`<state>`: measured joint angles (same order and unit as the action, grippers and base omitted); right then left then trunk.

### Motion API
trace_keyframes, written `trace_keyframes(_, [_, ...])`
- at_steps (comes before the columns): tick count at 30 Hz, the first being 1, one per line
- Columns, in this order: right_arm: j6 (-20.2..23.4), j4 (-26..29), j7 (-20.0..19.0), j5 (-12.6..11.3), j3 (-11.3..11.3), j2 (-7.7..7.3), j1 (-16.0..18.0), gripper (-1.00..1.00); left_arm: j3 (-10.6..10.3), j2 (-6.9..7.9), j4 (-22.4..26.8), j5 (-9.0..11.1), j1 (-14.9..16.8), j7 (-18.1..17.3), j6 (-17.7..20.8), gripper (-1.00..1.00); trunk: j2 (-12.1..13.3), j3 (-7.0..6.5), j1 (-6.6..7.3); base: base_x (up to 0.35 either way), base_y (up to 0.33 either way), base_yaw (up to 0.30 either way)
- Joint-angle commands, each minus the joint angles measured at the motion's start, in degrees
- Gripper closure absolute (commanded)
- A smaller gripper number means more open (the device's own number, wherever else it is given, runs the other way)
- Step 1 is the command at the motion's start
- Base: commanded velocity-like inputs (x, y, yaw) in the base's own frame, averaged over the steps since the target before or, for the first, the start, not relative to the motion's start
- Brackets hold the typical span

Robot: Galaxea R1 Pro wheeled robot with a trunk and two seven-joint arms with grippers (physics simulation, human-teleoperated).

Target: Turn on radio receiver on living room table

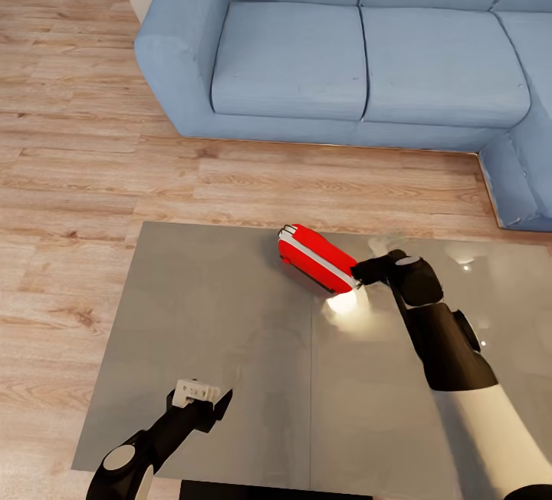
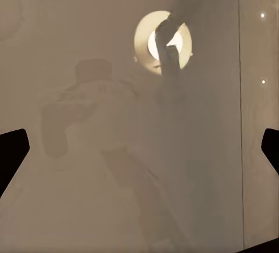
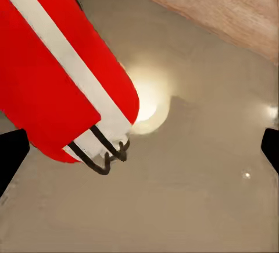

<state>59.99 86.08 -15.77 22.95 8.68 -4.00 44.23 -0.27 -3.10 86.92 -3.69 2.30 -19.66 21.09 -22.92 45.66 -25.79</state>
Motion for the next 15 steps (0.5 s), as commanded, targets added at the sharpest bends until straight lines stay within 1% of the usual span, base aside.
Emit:
trace_keyframes(1, [0.01,-0.72,-0.61,0.04,0.0,0.03,1.34,-1.0,0.01,0.01,0.01,0.0,-0.01,-0.01,0.0,-1.0,0.0,0.0,0.01,0.0,0.0,0.0])
trace_keyframes(2, [0.01,-1.54,-0.98,0.1,0.01,0.12,2.42,-1.0,0.01,0.01,0.01,0.0,0.01,-0.02,0.0,-1.0,0.0,0.0,0.01,0.0,0.0,0.0])
trace_keyframes(3, [0.01,-2.45,-1.21,0.22,0.01,0.6,3.31,-1.0,0.01,0.02,0.01,0.0,0.0,-0.02,0.0,-1.0,0.0,0.0,0.01,0.0,0.0,0.0])
trace_keyframes(4, [0.01,-3.44,-1.42,0.43,0.06,1.48,4.09,-1.0,0.01,0.02,0.01,0.0,-0.01,-0.02,0.0,-1.0,0.0,0.0,0.01,0.0,0.0,0.0])
trace_keyframes(5, [0.01,-3.84,-1.49,0.6,0.07,2.02,4.38,-1.0,0.01,0.02,0.01,0.0,0.0,-0.02,0.0,-1.0,0.0,0.0,0.01,0.0,0.0,0.0])
trace_keyframes(7, [0.01,-4.28,-1.57,0.78,0.09,2.66,4.89,-1.0,0.01,0.02,0.01,0.0,-0.01,-0.03,0.0,-1.0,0.0,0.0,0.01,0.0,0.0,0.0])
trace_keyframes(11, [0.01,-5.2,-1.64,0.73,0.1,3.04,6.29,-1.0,0.01,0.02,0.01,0.0,-0.01,-0.03,0.0,-1.0,0.0,0.0,0.01,0.0,0.0,0.0])
trace_keyframes(15, [0.01,-7.78,-1.7,0.63,0.1,3.71,7.69,-1.0,0.0,0.02,0.01,0.0,-0.01,-0.03,0.0,-1.0,0.0,0.0,0.01,0.0,0.0,0.0])
